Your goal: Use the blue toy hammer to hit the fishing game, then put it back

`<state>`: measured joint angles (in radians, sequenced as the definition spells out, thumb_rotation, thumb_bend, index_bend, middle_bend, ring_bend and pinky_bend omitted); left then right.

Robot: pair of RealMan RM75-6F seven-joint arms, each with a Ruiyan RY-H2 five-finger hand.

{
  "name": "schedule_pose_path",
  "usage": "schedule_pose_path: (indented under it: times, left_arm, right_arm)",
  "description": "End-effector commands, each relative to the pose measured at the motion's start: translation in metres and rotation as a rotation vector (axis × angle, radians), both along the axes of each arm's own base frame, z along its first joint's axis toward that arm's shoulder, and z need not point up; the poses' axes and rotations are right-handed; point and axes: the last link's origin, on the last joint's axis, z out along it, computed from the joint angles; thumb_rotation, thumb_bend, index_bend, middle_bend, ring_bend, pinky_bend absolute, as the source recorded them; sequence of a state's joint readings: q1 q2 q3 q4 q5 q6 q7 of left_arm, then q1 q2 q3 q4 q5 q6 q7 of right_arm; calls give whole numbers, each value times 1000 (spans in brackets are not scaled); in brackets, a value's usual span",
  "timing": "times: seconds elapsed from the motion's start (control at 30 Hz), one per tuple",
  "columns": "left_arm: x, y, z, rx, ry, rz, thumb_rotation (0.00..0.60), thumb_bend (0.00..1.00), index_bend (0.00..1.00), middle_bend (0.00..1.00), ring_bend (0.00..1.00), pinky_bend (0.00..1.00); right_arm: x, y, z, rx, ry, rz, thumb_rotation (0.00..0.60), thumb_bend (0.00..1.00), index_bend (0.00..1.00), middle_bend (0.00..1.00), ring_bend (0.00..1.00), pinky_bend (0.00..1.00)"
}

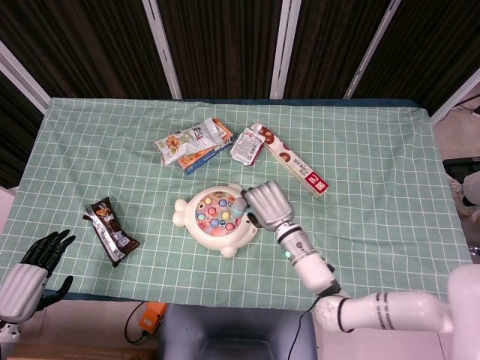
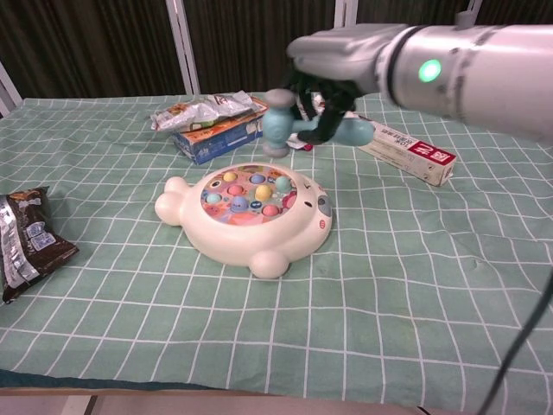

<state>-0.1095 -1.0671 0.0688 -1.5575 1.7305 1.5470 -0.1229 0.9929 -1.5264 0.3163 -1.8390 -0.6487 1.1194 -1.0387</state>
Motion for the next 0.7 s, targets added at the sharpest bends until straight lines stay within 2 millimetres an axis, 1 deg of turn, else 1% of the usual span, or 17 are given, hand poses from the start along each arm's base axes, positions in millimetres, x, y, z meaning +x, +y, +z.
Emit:
schedule_pose_path:
  times: [0.03,0.13,0.23,0.47,0.7]
  left_arm:
    - [0,0,1,-3,-1,-3,600,418,0,32,24,128]
    - [0,0,1,-5,-2,-5,600,418,0,32,25,128]
    - [-1,0,2,-4,-7,-3,600,418,0,32,24,128]
    - [-2,0,3,-7,-11,-2,600,418,0,33,24,128]
    - [-2,1,3,-7,-11,0,600,417,0,32,24,128]
  right_arm:
    - [32,8,-30,-17,79,36,600,615,969,693,691,704]
    - [37,9,-43,-31,128,49,600,615,968,693,691,703]
    - [39,8,-51,-46,158,50,600,615,967,693,691,702]
    - [38,2,-59,-71,182,47,600,615,966,693,691,702]
    - [33,-2,-65,-66,205,38,600,614,965,693,691,702]
